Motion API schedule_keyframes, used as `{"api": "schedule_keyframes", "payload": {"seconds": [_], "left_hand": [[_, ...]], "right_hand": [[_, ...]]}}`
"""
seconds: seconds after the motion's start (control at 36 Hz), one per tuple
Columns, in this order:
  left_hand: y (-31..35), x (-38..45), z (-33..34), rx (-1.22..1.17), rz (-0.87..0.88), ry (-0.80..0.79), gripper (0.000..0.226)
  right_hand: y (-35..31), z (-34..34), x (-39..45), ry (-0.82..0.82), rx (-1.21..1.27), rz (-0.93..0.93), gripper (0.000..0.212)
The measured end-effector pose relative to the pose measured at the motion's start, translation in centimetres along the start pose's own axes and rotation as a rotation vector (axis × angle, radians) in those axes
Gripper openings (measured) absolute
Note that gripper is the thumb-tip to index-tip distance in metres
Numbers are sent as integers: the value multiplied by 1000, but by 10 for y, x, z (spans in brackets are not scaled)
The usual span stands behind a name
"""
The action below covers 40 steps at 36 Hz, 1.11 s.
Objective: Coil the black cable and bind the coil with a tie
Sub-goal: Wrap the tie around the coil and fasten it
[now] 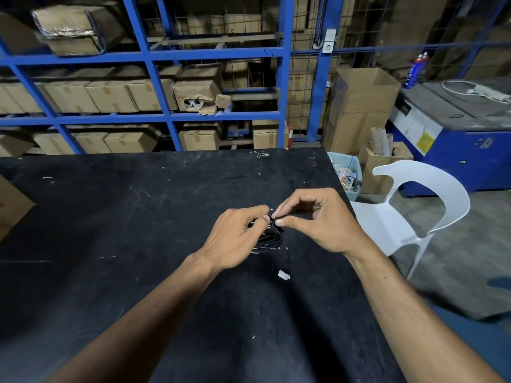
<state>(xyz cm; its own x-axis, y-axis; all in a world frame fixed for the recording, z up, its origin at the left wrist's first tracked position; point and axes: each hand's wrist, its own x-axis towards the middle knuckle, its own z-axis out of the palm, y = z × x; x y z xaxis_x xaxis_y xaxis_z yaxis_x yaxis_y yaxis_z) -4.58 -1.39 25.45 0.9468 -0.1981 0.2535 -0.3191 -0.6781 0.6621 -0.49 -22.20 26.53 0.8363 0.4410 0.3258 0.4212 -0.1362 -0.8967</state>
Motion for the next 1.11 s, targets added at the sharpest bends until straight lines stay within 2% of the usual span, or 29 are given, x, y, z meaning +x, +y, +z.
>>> {"api": "schedule_keyframes", "payload": {"seconds": [0.25,0.39,0.61,0.72,0.89,1.0,1.11], "left_hand": [[-5,0,-3,38,57,-43,29],[-8,1,-5,73,108,-49,32],[-8,2,-11,190,250,-101,31],[-10,-1,-9,181,273,-143,25],[-14,-2,-7,102,198,-174,20],[-18,-2,-3,-15,67,-177,27],[-20,-1,1,-33,6,-200,29]], "right_hand": [[4,4,4,22,42,62,14],[2,6,5,35,58,114,22],[2,1,9,-11,163,349,43],[-1,-3,10,-82,111,453,33],[-3,0,11,-52,-84,370,24],[-2,1,9,12,-213,295,15],[0,5,10,-9,-257,281,12]]}}
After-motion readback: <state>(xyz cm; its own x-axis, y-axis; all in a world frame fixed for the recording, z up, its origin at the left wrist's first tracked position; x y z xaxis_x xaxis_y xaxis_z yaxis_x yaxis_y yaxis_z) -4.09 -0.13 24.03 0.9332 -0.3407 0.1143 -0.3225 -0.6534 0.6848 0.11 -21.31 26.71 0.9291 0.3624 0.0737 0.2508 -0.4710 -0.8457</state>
